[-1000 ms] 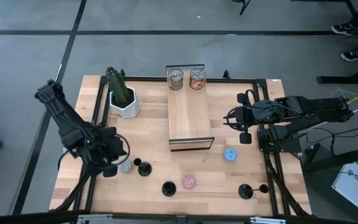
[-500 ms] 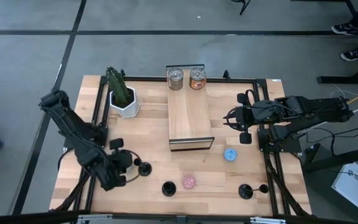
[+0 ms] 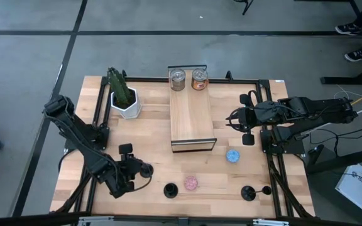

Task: Pick & Place candle stick holders
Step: Put the top candle holder on the shelf

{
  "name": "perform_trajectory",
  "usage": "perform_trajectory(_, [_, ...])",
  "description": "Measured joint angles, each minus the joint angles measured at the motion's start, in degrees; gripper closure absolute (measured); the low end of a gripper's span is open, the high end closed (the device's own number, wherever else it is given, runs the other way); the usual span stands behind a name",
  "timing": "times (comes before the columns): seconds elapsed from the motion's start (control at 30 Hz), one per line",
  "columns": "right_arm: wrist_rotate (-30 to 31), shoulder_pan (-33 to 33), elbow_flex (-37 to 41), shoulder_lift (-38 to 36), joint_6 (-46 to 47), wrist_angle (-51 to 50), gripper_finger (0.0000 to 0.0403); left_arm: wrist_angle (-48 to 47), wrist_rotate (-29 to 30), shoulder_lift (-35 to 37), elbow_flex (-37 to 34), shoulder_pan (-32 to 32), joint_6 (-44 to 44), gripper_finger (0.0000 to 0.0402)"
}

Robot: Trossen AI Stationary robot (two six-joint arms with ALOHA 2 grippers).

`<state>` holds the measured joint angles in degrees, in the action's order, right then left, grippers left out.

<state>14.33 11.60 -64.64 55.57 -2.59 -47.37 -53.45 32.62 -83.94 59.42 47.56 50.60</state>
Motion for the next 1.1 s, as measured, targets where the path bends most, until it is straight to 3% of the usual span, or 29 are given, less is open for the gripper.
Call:
perform_trajectory(0.2, [0.0,0.0,0.0,0.0,0.0,0.0,0.0300,1.0,5.4,0.0,0.0,0.4,-0.8,0.0235])
perform_trajectory(0.47, [0.0,0.0,0.0,0.0,0.0,0.0,0.0300,7.0,6.0,0.0,0.0,0.4,-5.3,0.0260])
perform_trajectory(0.63, [0.0,0.0,0.0,0.0,0.0,0.0,0.0300,7.0,5.5,0.0,0.0,0.3,-5.1,0.0293])
perform_trajectory(0.9, [0.0,0.0,0.0,0.0,0.0,0.0,0.0300,7.4,5.2,0.1,0.2,0.3,-4.7,0.0387])
perform_trajectory(1.1, [0.0,0.0,0.0,0.0,0.0,0.0,0.0300,6.5,6.1,0.4,0.8,0.3,-4.9,0.0387])
